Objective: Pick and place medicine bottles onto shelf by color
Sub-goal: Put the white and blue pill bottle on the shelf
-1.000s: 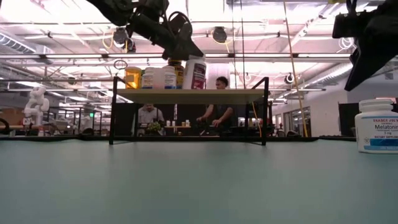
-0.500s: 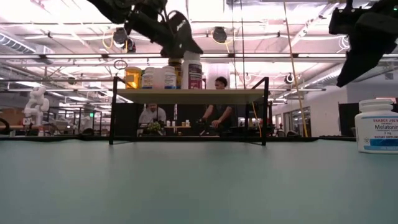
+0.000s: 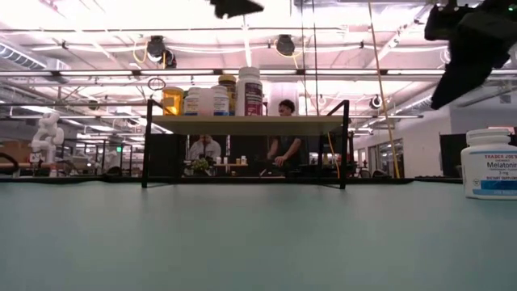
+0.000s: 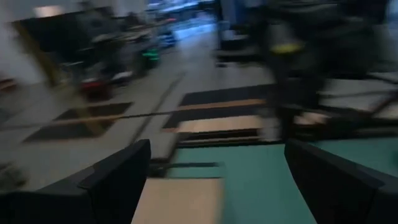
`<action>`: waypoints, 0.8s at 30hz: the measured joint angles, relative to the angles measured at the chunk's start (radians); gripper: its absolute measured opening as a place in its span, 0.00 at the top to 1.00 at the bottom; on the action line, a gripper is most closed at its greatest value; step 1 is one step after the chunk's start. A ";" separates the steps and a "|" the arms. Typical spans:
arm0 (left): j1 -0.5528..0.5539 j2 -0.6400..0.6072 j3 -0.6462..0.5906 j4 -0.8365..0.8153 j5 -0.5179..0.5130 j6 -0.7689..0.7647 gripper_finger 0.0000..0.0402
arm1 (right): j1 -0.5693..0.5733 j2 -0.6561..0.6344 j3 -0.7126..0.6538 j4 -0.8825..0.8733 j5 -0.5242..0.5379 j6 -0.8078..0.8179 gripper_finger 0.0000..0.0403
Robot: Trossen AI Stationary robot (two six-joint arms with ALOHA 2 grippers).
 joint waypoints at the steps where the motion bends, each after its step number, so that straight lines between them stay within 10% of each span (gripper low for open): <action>1: -0.041 0.016 0.000 0.007 0.001 0.005 0.07 | 0.000 0.000 0.000 -0.003 -0.020 -0.003 0.30; 11: -0.254 0.417 0.050 0.385 -0.019 -0.016 0.07 | -0.001 -0.009 0.000 -0.058 -0.051 0.009 0.30; 24: -0.218 1.017 0.640 0.252 0.030 -0.113 0.07 | -0.002 -0.117 0.012 -0.035 0.431 0.025 0.30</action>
